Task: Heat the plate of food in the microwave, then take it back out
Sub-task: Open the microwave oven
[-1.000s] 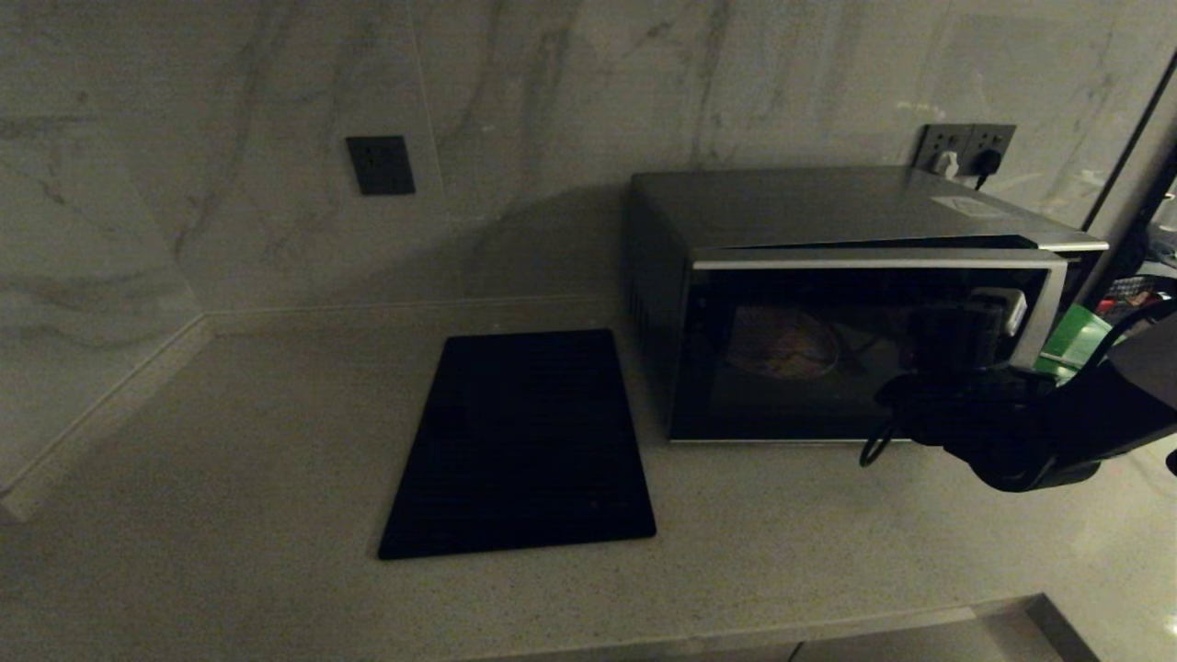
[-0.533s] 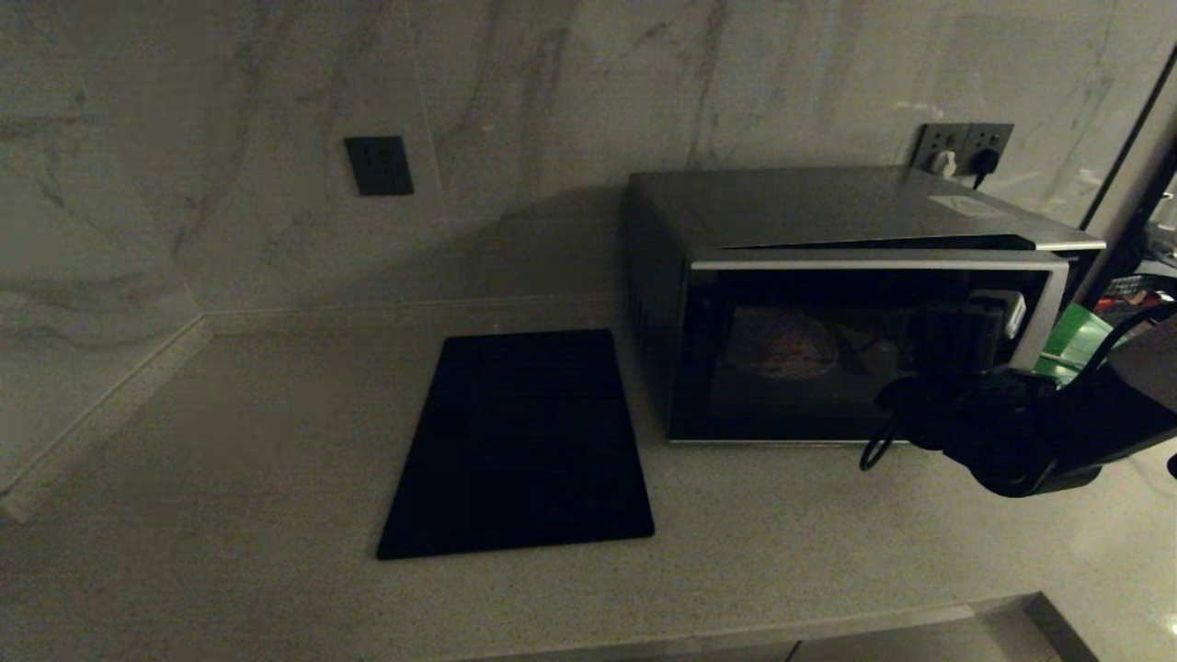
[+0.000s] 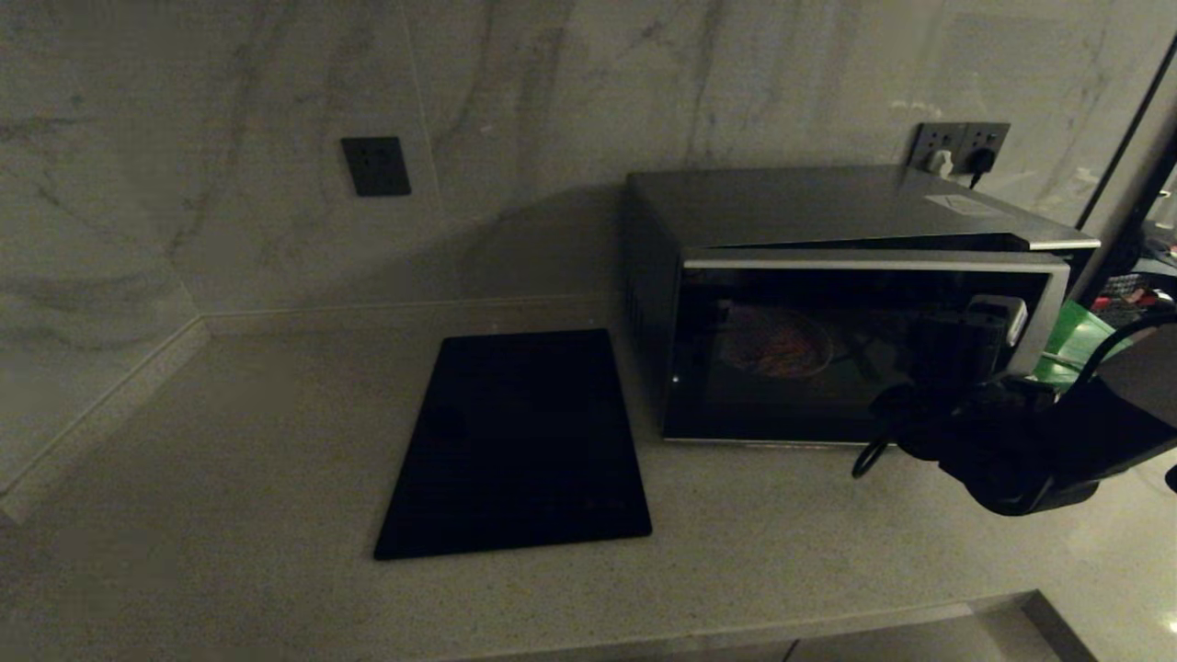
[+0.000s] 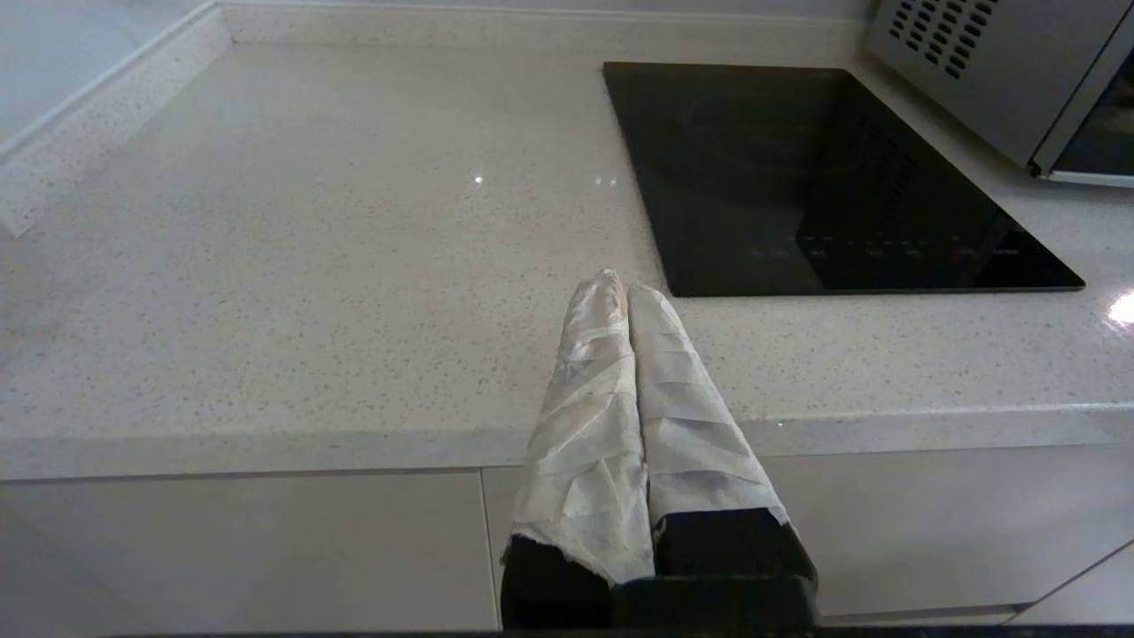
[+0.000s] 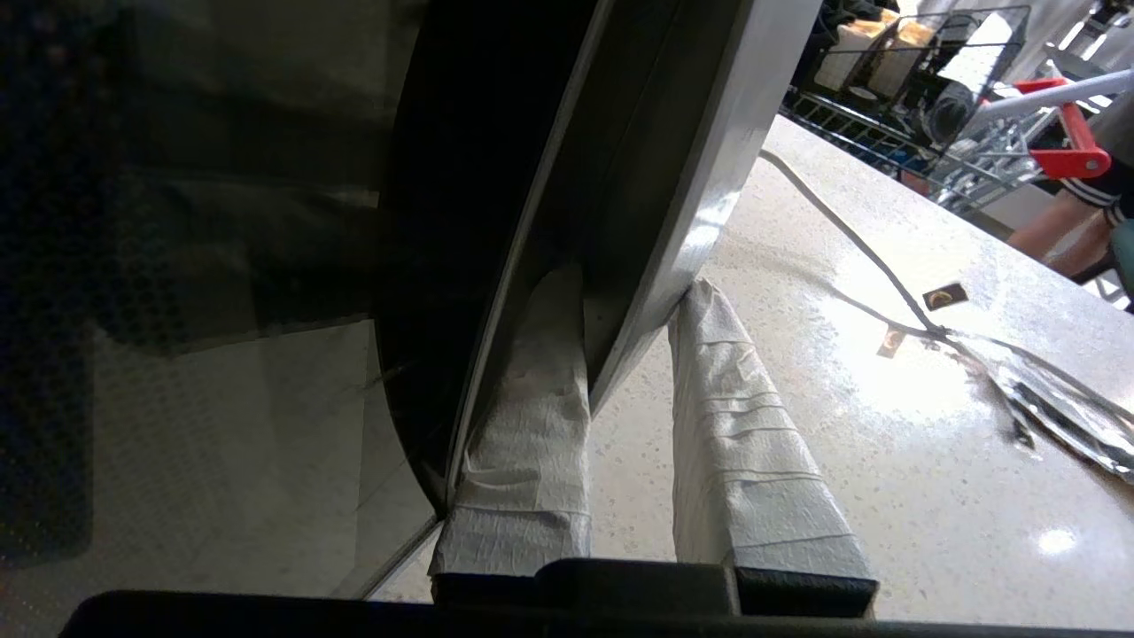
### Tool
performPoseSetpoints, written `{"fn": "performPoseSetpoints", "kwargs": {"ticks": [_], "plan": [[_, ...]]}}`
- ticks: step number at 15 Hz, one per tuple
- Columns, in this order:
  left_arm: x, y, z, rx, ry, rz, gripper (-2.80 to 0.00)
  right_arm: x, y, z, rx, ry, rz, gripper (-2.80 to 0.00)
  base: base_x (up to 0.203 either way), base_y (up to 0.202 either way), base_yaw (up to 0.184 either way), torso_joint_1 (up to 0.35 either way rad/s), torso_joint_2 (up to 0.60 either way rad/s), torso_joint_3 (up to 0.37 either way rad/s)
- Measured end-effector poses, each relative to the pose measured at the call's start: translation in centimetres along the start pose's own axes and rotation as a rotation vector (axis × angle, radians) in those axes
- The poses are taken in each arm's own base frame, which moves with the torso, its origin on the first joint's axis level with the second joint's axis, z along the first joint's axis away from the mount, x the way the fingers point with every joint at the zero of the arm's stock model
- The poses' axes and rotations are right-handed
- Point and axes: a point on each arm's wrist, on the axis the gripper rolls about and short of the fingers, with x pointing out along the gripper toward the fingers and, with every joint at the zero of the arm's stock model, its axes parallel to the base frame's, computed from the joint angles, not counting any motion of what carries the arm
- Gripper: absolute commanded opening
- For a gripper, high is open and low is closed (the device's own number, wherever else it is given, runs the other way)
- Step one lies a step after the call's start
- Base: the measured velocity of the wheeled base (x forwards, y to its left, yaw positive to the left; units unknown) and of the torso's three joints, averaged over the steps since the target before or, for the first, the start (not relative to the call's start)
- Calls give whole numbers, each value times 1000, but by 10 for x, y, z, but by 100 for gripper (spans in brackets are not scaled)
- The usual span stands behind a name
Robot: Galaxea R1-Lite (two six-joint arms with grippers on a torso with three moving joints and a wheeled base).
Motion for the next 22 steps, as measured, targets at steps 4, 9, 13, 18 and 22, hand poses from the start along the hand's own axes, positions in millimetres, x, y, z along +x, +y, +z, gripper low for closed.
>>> {"fn": "performPoseSetpoints", "kwargs": {"ticks": [4,9,13,18,22], "plan": [[0,0,0,0,1,0,-280,-1,-2,1,0,0,-1,0,0,0,0,0,0,0],[0,0,0,0,-1,2,-280,-2,-4,5,-3,-5,4,0,0,0,0,0,0,0],[0,0,0,0,0,2,-280,-4,-7,10,1,-11,4,0,0,0,0,0,0,0],[0,0,0,0,0,1,-280,-24,-24,26,-5,-31,41,0,0,0,0,0,0,0],[0,0,0,0,0,1,-280,-41,-58,71,-49,-104,102,0,0,0,0,0,0,0]]}}
